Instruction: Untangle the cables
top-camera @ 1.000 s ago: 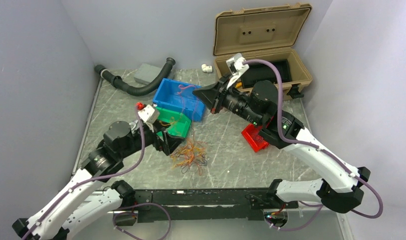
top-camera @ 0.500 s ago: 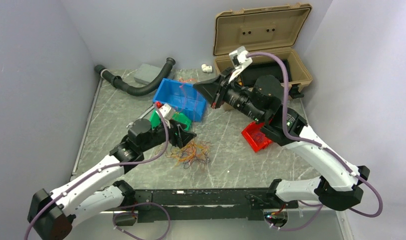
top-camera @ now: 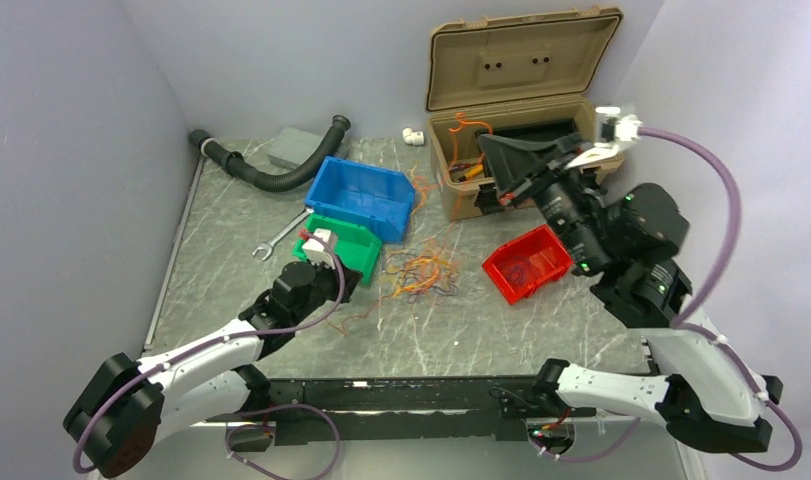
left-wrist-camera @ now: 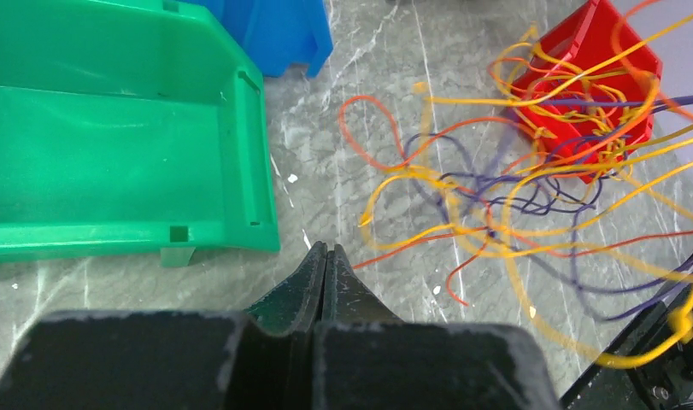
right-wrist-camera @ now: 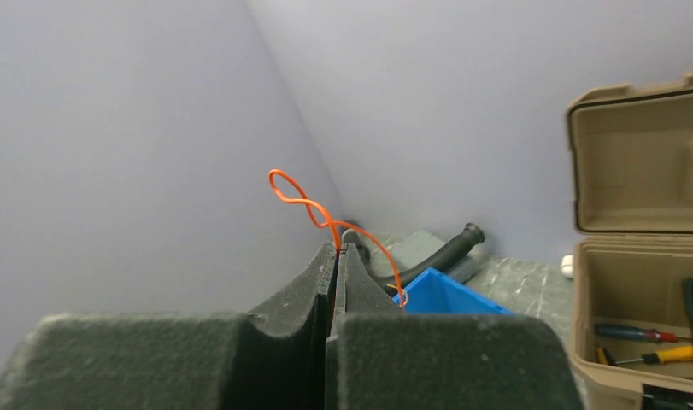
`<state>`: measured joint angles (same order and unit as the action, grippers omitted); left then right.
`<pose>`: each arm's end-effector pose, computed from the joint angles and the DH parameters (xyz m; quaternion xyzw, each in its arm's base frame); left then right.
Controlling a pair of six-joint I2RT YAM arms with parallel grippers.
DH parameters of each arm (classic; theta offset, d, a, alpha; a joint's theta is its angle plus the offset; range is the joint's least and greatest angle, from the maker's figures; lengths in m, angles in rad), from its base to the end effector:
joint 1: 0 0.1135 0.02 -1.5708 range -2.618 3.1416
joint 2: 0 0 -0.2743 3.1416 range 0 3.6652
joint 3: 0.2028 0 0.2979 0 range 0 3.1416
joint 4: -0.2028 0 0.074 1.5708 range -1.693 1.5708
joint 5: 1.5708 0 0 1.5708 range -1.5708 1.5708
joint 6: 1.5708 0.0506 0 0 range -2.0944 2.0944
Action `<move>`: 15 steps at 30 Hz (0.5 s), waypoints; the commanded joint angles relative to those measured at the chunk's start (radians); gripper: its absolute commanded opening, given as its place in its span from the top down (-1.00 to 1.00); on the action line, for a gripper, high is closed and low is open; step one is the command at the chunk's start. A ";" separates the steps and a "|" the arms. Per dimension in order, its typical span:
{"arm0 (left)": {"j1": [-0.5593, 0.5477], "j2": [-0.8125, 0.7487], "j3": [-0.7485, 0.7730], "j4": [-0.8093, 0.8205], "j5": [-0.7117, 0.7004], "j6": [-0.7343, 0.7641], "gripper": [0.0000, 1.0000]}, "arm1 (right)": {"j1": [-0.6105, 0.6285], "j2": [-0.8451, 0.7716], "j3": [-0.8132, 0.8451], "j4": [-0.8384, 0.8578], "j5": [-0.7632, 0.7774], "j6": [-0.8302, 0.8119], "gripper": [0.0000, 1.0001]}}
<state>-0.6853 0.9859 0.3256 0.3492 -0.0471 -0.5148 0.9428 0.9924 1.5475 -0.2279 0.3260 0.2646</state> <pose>0.1985 -0.1592 0.1725 0.0550 0.8061 -0.3168 0.4967 0.1317 0.1538 0.5871 -0.0668 0.5859 0.3775 0.7140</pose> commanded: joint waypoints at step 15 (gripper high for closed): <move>-0.061 0.006 0.174 0.278 0.378 0.327 -0.52 | -0.001 -0.099 -0.077 0.038 0.070 -0.013 1.00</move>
<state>-0.7219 0.9463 0.4049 0.5037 0.2325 -0.2832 0.9421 0.8959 1.4666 -0.2134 0.4107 0.2508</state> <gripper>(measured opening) 0.756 0.010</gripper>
